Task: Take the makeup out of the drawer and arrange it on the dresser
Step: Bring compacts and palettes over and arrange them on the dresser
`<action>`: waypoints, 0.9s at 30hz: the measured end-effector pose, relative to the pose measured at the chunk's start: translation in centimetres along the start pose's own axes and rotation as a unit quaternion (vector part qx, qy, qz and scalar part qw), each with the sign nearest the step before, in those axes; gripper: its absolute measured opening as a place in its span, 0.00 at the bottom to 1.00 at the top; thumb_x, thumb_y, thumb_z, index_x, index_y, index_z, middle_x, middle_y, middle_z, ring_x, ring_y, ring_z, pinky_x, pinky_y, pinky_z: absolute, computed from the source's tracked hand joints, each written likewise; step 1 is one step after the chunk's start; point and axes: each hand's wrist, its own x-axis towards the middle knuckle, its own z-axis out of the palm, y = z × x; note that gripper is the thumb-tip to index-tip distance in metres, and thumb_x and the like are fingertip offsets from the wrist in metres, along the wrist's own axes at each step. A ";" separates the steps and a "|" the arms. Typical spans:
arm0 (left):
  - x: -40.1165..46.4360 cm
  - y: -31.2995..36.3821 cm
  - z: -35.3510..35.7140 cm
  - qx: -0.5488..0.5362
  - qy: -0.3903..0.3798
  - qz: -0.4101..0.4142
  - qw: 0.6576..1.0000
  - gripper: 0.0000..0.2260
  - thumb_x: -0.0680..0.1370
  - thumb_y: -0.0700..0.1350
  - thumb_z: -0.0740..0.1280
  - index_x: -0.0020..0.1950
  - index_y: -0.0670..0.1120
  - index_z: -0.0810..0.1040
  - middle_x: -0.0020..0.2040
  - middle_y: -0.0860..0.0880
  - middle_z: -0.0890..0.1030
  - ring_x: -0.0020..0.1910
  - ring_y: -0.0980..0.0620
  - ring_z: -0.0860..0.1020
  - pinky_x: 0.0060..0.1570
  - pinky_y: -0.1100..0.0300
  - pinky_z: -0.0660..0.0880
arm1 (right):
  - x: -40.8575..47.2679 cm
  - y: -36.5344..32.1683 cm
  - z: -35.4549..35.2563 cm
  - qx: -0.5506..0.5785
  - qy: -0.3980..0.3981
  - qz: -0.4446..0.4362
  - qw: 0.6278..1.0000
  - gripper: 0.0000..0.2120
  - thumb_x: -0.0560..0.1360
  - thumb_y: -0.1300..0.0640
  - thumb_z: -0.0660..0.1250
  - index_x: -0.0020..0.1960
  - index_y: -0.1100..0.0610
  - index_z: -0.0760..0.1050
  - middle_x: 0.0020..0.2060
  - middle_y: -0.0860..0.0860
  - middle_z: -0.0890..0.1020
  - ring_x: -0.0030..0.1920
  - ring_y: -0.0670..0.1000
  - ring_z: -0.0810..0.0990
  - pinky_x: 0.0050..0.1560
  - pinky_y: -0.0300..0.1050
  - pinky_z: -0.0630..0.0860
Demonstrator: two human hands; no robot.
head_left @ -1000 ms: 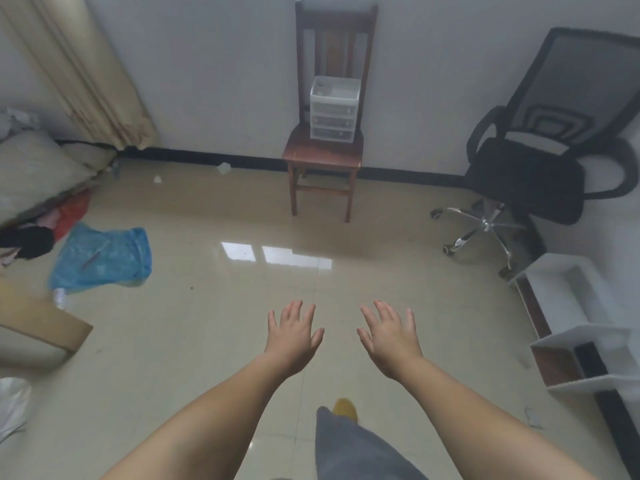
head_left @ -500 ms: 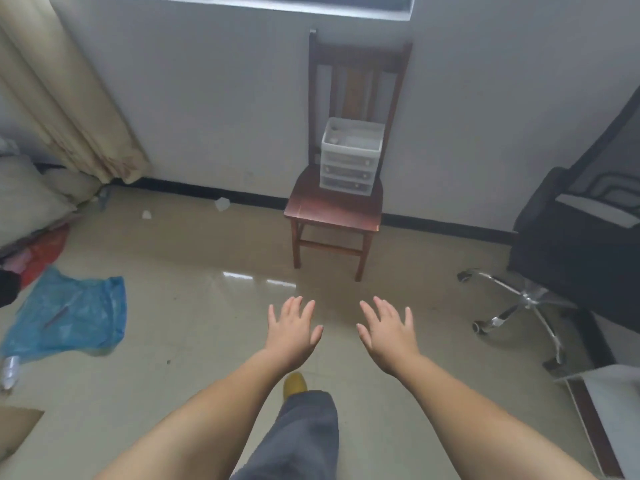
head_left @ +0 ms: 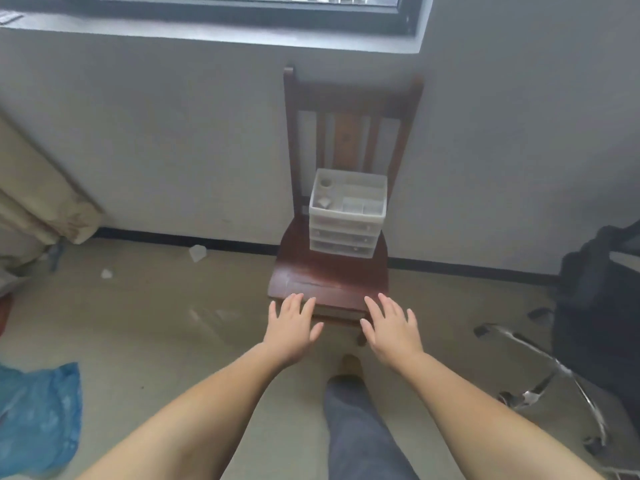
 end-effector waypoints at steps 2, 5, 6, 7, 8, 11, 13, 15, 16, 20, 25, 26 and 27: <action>5.5 0.3 -1.7 -0.007 0.004 -0.004 1.000 0.26 0.81 0.57 0.51 0.77 0.49 0.52 0.77 0.46 0.54 0.76 0.49 0.50 0.72 0.45 0.49 | 5.7 1.2 -1.7 -0.004 0.004 -0.015 1.000 0.25 0.82 0.43 0.44 0.77 0.47 0.47 0.77 0.50 0.51 0.77 0.50 0.48 0.75 0.54 0.48; 13.9 0.9 -4.4 -0.050 -0.003 -0.020 0.999 0.26 0.81 0.55 0.53 0.77 0.47 0.52 0.76 0.44 0.56 0.75 0.46 0.53 0.70 0.50 0.58 | 14.7 2.8 -4.6 -0.010 -0.004 -0.042 0.999 0.26 0.82 0.44 0.45 0.77 0.49 0.48 0.77 0.51 0.52 0.76 0.50 0.50 0.74 0.50 0.53; 16.3 1.1 -5.2 -0.068 -0.008 -0.031 0.997 0.26 0.81 0.55 0.53 0.77 0.47 0.52 0.76 0.44 0.56 0.75 0.46 0.54 0.69 0.50 0.60 | 17.5 3.1 -5.6 -0.009 -0.010 -0.050 0.999 0.26 0.82 0.44 0.45 0.77 0.49 0.49 0.77 0.51 0.52 0.76 0.51 0.50 0.74 0.49 0.54; 18.5 1.4 -5.9 -0.079 -0.013 -0.040 0.996 0.26 0.81 0.54 0.54 0.77 0.46 0.52 0.76 0.44 0.57 0.74 0.45 0.55 0.68 0.50 0.62 | 20.2 3.5 -6.5 -0.010 -0.013 -0.060 0.998 0.26 0.81 0.43 0.46 0.77 0.49 0.49 0.77 0.52 0.52 0.76 0.51 0.50 0.73 0.49 0.55; 20.7 1.6 -6.7 -0.088 -0.016 -0.046 0.995 0.26 0.81 0.54 0.54 0.77 0.46 0.53 0.75 0.44 0.57 0.74 0.45 0.56 0.67 0.49 0.63 | 22.8 3.6 -7.5 -0.013 -0.018 -0.072 0.997 0.26 0.81 0.43 0.46 0.77 0.49 0.50 0.77 0.52 0.53 0.76 0.51 0.51 0.73 0.49 0.55; 26.8 1.6 -8.4 -0.116 -0.010 -0.069 0.991 0.25 0.81 0.53 0.55 0.76 0.47 0.55 0.73 0.45 0.62 0.71 0.44 0.62 0.63 0.49 0.66 | 30.4 3.3 -10.0 -0.016 -0.036 -0.109 0.993 0.25 0.81 0.44 0.48 0.77 0.50 0.52 0.76 0.54 0.55 0.75 0.53 0.54 0.71 0.51 0.58; 30.3 1.4 -9.2 -0.128 -0.015 -0.073 0.989 0.24 0.80 0.51 0.56 0.75 0.47 0.57 0.70 0.45 0.64 0.68 0.43 0.64 0.61 0.48 0.68 | 35.0 2.4 -11.0 -0.019 -0.045 -0.133 0.990 0.25 0.81 0.46 0.49 0.76 0.51 0.52 0.76 0.55 0.56 0.74 0.55 0.56 0.69 0.52 0.61; 33.7 1.0 -9.6 -0.122 -0.020 -0.072 0.990 0.22 0.80 0.49 0.57 0.73 0.47 0.58 0.68 0.46 0.66 0.66 0.43 0.66 0.58 0.48 0.69 | 39.3 1.0 -11.7 -0.023 -0.046 -0.158 0.986 0.24 0.81 0.48 0.51 0.75 0.53 0.54 0.75 0.56 0.57 0.73 0.57 0.60 0.66 0.53 0.64; 35.2 0.8 -9.7 -0.108 -0.020 -0.069 0.992 0.22 0.80 0.48 0.57 0.73 0.46 0.60 0.67 0.46 0.67 0.65 0.43 0.67 0.57 0.48 0.69 | 41.3 0.2 -11.8 -0.026 -0.044 -0.172 0.984 0.24 0.81 0.50 0.53 0.75 0.54 0.55 0.74 0.57 0.59 0.71 0.58 0.62 0.65 0.53 0.65; 39.7 0.1 -9.2 -0.018 -0.037 -0.068 0.997 0.18 0.79 0.46 0.57 0.68 0.44 0.64 0.63 0.44 0.69 0.62 0.43 0.68 0.52 0.51 0.68 | 47.3 -2.6 -11.2 -0.028 -0.057 -0.218 0.974 0.22 0.77 0.56 0.58 0.70 0.54 0.63 0.68 0.56 0.66 0.63 0.60 0.70 0.57 0.50 0.69; 42.2 0.5 -7.8 0.055 -0.082 -0.089 0.991 0.16 0.78 0.40 0.58 0.66 0.39 0.66 0.64 0.41 0.70 0.63 0.43 0.69 0.51 0.53 0.69 | 50.4 -3.5 -9.1 -0.058 -0.103 -0.251 0.961 0.21 0.78 0.55 0.56 0.70 0.56 0.61 0.73 0.54 0.60 0.70 0.57 0.62 0.64 0.49 0.63; 42.4 0.9 -7.5 0.065 -0.092 -0.094 0.989 0.17 0.78 0.38 0.58 0.67 0.37 0.65 0.64 0.39 0.69 0.63 0.42 0.68 0.51 0.53 0.69 | 50.6 -3.4 -8.8 -0.063 -0.096 -0.252 0.961 0.21 0.79 0.55 0.56 0.71 0.55 0.61 0.73 0.54 0.60 0.71 0.56 0.61 0.66 0.49 0.62; 42.5 1.2 -7.3 0.073 -0.100 -0.097 0.988 0.18 0.77 0.36 0.57 0.67 0.36 0.65 0.64 0.38 0.69 0.64 0.41 0.68 0.51 0.52 0.70 | 50.8 -3.3 -8.6 -0.073 -0.086 -0.252 0.961 0.21 0.79 0.55 0.56 0.71 0.55 0.60 0.73 0.54 0.60 0.71 0.56 0.60 0.66 0.49 0.62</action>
